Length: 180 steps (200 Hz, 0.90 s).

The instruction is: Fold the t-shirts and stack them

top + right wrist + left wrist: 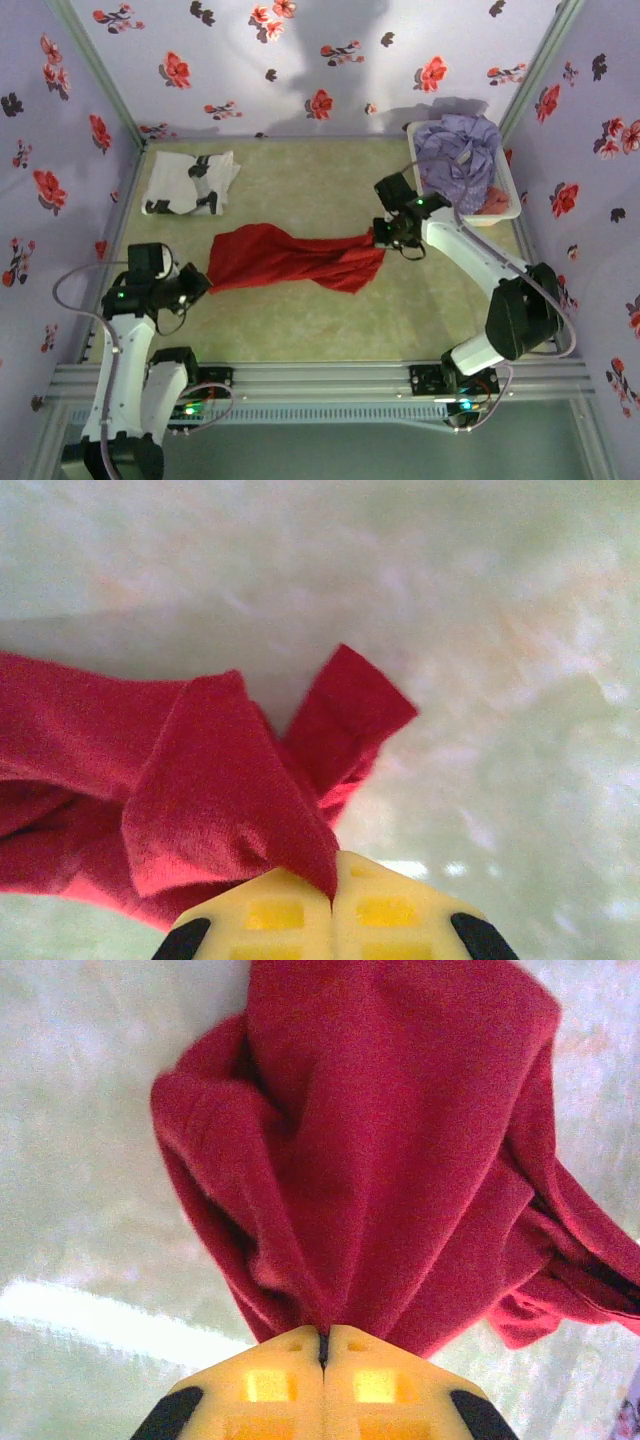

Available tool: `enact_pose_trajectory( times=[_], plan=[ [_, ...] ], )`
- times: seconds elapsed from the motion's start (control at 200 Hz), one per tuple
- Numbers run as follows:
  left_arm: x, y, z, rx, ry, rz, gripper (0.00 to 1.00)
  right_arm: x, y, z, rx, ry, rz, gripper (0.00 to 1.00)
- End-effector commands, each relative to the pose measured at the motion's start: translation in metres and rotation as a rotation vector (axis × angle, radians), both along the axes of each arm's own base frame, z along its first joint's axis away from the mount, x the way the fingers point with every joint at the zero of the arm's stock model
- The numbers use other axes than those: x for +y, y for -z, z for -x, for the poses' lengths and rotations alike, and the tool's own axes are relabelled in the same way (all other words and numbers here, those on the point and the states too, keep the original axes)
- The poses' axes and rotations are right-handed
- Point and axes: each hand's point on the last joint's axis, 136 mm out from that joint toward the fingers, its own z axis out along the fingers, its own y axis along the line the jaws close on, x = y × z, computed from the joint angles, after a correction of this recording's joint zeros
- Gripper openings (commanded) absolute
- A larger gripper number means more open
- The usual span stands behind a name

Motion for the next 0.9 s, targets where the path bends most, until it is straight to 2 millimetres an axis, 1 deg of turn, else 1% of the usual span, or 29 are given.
enact_pose_trajectory(
  times=[0.0,0.105,0.11,0.145,0.15,0.2,0.215,0.25,0.305,0.36,0.425,0.5,0.565,0.64,0.66,0.68,0.755,0.79,0.83,0.895],
  plan=[
    [-0.014,0.004,0.02,0.095,-0.031,0.085,0.0,-0.029,-0.004,0.013,-0.008,0.07,0.078,0.0],
    [-0.028,0.016,0.035,0.176,-0.006,0.102,0.0,-0.039,0.004,0.031,0.031,0.09,0.082,0.0],
    [-0.029,0.016,0.035,0.178,-0.006,0.099,0.01,-0.039,0.004,0.032,0.033,0.09,0.082,0.0],
    [-0.031,0.022,0.038,0.186,0.0,0.081,0.21,-0.041,0.009,0.037,0.043,0.092,0.083,0.0],
    [-0.031,0.022,0.038,0.186,0.001,0.078,0.22,-0.042,0.01,0.037,0.043,0.092,0.084,0.0],
    [-0.032,0.026,0.039,0.186,0.012,0.043,0.48,-0.05,0.017,0.042,0.055,0.109,0.104,0.0],
    [-0.032,0.026,0.038,0.181,0.016,0.031,0.53,-0.052,0.019,0.043,0.06,0.115,0.108,0.0],
    [-0.031,0.023,0.035,0.168,0.025,0.007,0.6,-0.057,0.021,0.047,0.075,0.134,0.107,0.0],
    [-0.027,0.013,0.027,0.14,0.032,-0.046,0.65,-0.063,0.024,0.05,0.08,0.155,0.102,0.0],
    [-0.024,0.002,0.016,0.117,0.042,-0.095,0.67,-0.068,0.026,0.052,0.073,0.173,0.095,0.0],
    [-0.024,-0.011,-0.002,0.094,0.07,-0.14,0.68,-0.073,0.027,0.052,0.069,0.187,0.086,0.0],
    [-0.03,-0.015,-0.026,0.109,0.129,-0.18,0.67,-0.075,0.028,0.05,0.074,0.193,0.071,0.0],
    [-0.033,-0.014,-0.047,0.133,0.184,-0.219,0.65,-0.077,0.026,0.049,0.073,0.192,0.065,0.0],
    [-0.034,-0.007,-0.07,0.148,0.225,-0.252,0.62,-0.077,0.024,0.047,0.069,0.192,0.057,0.0],
    [-0.035,-0.004,-0.073,0.158,0.233,-0.256,0.61,-0.078,0.023,0.047,0.068,0.193,0.055,0.0],
    [-0.037,-0.003,-0.084,0.135,0.239,-0.252,0.61,-0.077,0.023,0.047,0.068,0.192,0.052,0.0],
    [-0.05,0.011,-0.103,0.129,0.279,-0.213,0.56,-0.076,0.022,0.046,0.064,0.189,0.042,0.0],
    [-0.057,0.018,-0.109,0.138,0.302,-0.186,0.55,-0.076,0.021,0.045,0.062,0.186,0.038,0.0],
    [-0.065,0.027,-0.114,0.148,0.324,-0.159,0.51,-0.075,0.02,0.044,0.063,0.185,0.036,0.0],
    [-0.074,0.038,-0.118,0.16,0.353,-0.167,0.48,-0.075,0.018,0.044,0.063,0.184,0.028,0.0]
  ],
)
